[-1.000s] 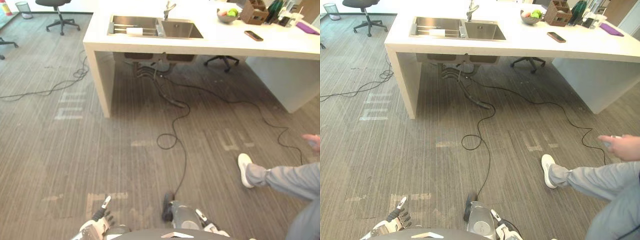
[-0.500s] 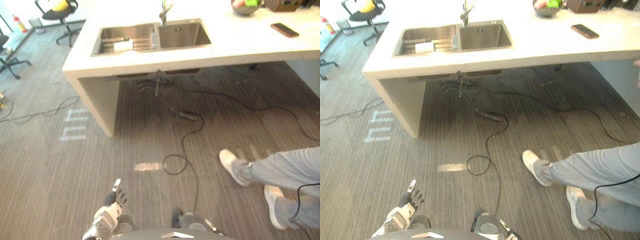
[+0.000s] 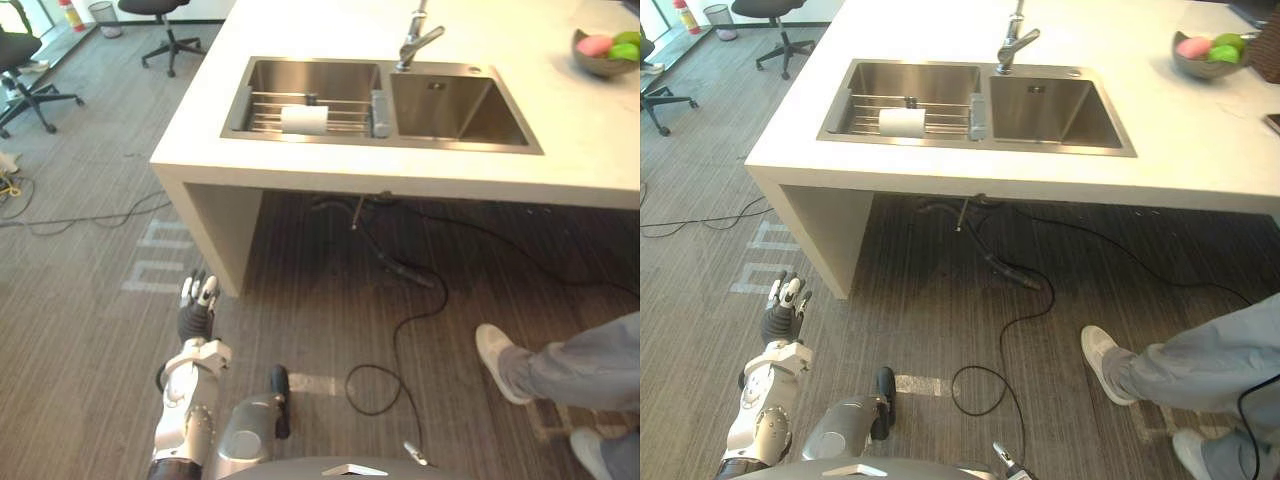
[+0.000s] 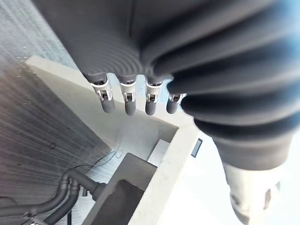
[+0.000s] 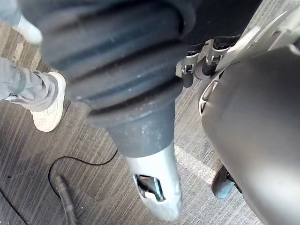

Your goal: Walk over to the sink, pick up the cup, carry it to the dishwasher, place the cup inside the dishwasher, then close the dishwasher door

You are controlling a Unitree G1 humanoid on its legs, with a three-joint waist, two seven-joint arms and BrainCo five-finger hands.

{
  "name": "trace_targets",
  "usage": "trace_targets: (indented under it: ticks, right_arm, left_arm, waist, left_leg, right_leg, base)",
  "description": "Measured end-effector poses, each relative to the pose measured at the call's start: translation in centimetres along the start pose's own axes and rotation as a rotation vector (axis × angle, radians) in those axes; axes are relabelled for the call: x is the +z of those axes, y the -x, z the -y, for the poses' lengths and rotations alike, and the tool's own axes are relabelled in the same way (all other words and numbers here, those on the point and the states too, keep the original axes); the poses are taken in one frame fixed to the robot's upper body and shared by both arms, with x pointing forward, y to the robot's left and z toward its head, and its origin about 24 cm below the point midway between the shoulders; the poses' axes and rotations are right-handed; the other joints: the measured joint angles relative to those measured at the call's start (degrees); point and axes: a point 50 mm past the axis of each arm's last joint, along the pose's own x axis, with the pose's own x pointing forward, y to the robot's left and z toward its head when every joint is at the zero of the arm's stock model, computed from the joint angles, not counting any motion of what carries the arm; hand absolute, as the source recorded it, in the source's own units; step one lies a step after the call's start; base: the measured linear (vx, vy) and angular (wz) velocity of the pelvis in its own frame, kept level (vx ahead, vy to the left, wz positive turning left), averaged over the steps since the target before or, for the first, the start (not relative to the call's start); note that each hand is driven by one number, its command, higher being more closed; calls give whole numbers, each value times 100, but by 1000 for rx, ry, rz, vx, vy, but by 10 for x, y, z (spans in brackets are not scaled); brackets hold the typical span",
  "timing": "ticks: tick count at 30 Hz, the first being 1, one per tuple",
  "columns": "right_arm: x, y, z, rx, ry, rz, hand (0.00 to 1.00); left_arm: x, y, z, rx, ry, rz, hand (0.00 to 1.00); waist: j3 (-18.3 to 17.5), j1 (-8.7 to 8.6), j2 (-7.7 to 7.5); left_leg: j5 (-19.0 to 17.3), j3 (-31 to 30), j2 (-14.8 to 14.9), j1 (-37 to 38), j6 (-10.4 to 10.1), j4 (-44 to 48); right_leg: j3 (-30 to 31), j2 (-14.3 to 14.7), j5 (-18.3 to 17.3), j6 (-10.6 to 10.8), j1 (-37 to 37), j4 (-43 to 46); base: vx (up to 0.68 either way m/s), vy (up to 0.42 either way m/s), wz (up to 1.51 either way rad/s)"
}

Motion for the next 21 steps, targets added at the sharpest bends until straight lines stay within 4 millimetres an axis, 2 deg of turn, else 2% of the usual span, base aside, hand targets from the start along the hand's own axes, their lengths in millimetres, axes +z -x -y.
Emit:
trace_targets:
  ticks: [1,2,3,4,5,6,7,8,9,10,11,12,13,15,16,17,19,20,21]
  right_arm:
    - [1,0,1,-2,-11,6,0]
    - [1,1,4,-11,-32,9,0]
    - [-1,1,5,-13,-38,5,0]
    - [-2,1,5,-13,-40,4,0]
    - [-9,0,3,-13,-53,-8,0]
    - [-12,0,2,-8,-88,1,0]
    - [-13,0,1,-3,-98,9,0]
    - [-14,0,1,-6,-116,10,0]
    - [-16,1,4,-17,-118,4,0]
    - [-18,2,6,-21,-121,2,0]
    - [-20,2,7,-26,-132,-1,0]
    - [-22,3,10,-38,-146,-4,0]
    - [-29,5,14,-47,-129,-27,0]
    - [-34,6,18,-55,-85,-46,0]
    - [-46,8,20,-57,-46,-86,0]
    - [-48,9,21,-60,-37,-95,0]
    - [-34,8,23,-41,-7,-61,0]
    - [-31,8,23,-37,-17,-55,0]
    - [-28,8,23,-31,-55,-52,0]
  left_arm:
    - [5,0,3,-5,-10,34,0]
    - [21,-1,9,-15,-38,127,0]
    - [26,-1,10,-16,-45,155,0]
    - [32,-1,12,-16,-61,187,0]
    - [43,-1,13,-14,-99,249,0]
    - [49,-1,13,1,-113,288,0]
    - [57,1,15,16,-117,331,0]
    - [69,3,18,14,-124,401,0]
    - [80,4,24,-1,-123,474,0]
    - [86,4,28,-13,-121,511,0]
    - [95,4,33,-27,-123,567,0]
    - [106,3,35,-39,-135,638,0]
    - [117,2,32,-27,-149,688,0]
    - [125,8,26,2,-151,730,0]
    - [139,17,24,3,-152,804,0]
    - [141,20,25,2,-135,826,0]
    - [141,25,35,-22,-87,837,0]
    - [141,25,37,-29,-92,829,0]
    - [139,23,41,-37,-122,818,0]
  waist:
    - [-26,-1,1]
    - [-142,-64,-108]
    - [-180,-99,-151]
    - [-179,-126,-147]
    - [-168,-144,-196]
    - [-163,-171,-181]
    - [-155,-241,-122]
    - [-164,-290,-58]
    - [-157,-303,12]
    - [-145,-306,79]
    - [-150,-316,81]
    - [-148,-322,107]
    - [-155,-351,88]
    - [-209,-367,29]
    - [-432,-306,-273]
    - [-525,-253,-282]
    - [-675,-253,40]
    - [-688,-254,76]
    - [-763,-257,179]
  left_leg:
    - [-37,-15,-45,49,20,-89]
    - [-78,-39,-305,381,-8,-565]
    - [-93,-51,-396,519,-18,-711]
    - [-120,-72,-432,600,2,-759]
    - [-176,-73,-545,844,87,-827]
    - [-238,-89,-578,1023,158,-880]
    - [-331,-170,-569,1166,167,-881]
    - [-418,-315,-545,1322,160,-885]
    - [-515,-426,-481,1441,102,-868]
    - [-560,-500,-431,1473,90,-834]
    - [-660,-574,-348,1499,38,-723]
    - [-858,-657,-244,1488,-24,-465]
    - [-1152,-782,-131,1560,-75,-101]
    - [-1423,-853,-73,1698,-189,123]
    - [-1741,-916,-97,1762,-402,355]
    - [-1863,-909,-1,1748,-491,456]
    - [-2030,-946,512,1631,-720,548]
    - [-2002,-957,590,1640,-749,446]
    - [-1886,-966,718,1694,-753,180]
  right_leg:
    - [132,-61,107,89,-217,430]
    - [708,-364,781,978,-1023,1882]
    - [922,-431,1112,1197,-1236,2277]
    - [1024,-443,1395,1254,-1405,2702]
    - [932,-666,1369,1124,-1815,3631]
    - [674,-793,1100,843,-2084,4071]
    - [284,-880,728,405,-2283,4222]
    - [-148,-933,209,64,-2507,4044]
    - [-391,-863,-107,-28,-2669,3336]
    - [-445,-791,-194,-44,-2738,2782]
    - [-388,-647,-153,-37,-2804,1839]
    - [-109,-498,183,-24,-2858,696]
    - [112,-467,781,-21,-2851,95]
    - [156,-497,1282,-28,-2858,208]
    - [124,-530,1709,-76,-2828,383]
    - [11,-489,1426,-42,-2759,370]
    - [-254,25,1253,-188,-2665,69]
    - [-294,124,1243,-222,-2664,-22]
    - [-311,310,1251,-252,-2640,-237]
  base:
    - [355,194,19]
    - [318,158,20]
    - [358,156,23]
    - [317,102,11]
    - [391,105,5]
    - [360,86,4]
    - [352,52,15]
    - [322,3,33]
    - [313,-23,39]
    - [311,-78,45]
    - [300,-129,51]
    - [407,-267,75]
    - [279,-218,63]
    - [327,-298,31]
    - [413,-399,3]
    - [402,-415,-8]
    - [328,-362,-12]
    - [236,-258,-6]
    - [230,-220,-10]
